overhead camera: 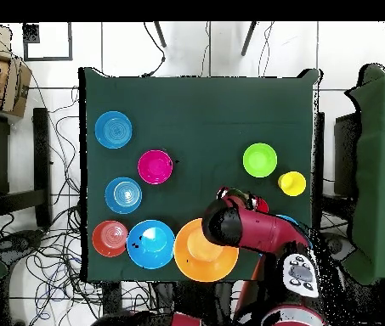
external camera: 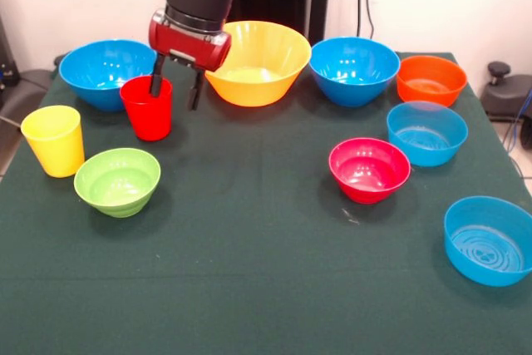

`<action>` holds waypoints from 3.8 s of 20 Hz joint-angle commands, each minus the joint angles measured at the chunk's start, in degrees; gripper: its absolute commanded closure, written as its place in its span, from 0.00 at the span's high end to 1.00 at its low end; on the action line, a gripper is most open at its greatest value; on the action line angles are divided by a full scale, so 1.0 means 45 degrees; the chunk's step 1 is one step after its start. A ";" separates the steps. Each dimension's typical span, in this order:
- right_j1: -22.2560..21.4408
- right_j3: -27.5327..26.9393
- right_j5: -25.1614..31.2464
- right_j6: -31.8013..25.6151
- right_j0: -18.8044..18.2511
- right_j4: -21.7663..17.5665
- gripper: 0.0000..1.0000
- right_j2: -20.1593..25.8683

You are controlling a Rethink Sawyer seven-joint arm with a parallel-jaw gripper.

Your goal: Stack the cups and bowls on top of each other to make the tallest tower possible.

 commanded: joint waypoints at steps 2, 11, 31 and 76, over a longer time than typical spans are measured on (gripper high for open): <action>-0.2064 0.1189 0.1873 0.1094 0.0071 0.0008 1.00 0.1146; -0.2615 0.1163 0.2219 0.0088 -0.1105 -0.0780 1.00 0.1869; -0.1080 0.0369 0.0896 0.0904 -0.0682 -0.0644 1.00 0.1591; -0.2073 0.1091 0.3189 -0.1537 -0.2053 -0.3626 1.00 0.5222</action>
